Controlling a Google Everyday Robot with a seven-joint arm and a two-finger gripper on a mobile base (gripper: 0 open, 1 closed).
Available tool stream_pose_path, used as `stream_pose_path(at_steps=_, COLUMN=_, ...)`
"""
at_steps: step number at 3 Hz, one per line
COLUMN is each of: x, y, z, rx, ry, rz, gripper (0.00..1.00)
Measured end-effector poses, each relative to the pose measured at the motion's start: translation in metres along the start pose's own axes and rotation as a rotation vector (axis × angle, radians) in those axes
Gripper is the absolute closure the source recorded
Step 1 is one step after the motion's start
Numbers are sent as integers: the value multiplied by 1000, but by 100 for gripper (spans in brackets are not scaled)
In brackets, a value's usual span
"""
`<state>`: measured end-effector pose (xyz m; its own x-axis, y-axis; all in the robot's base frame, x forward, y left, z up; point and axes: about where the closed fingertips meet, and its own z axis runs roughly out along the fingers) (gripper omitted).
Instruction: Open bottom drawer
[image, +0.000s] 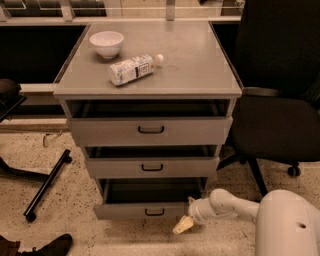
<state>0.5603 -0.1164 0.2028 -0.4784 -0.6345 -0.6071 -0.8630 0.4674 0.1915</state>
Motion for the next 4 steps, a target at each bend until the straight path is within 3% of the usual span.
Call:
stream_pose_path(at_steps=3, x=7, y=15, z=-4, rx=-21, ry=19, rz=16, gripper=0)
stream_pose_path(at_steps=4, x=18, y=30, z=-8, rx=-21, ry=19, rz=50, gripper=0)
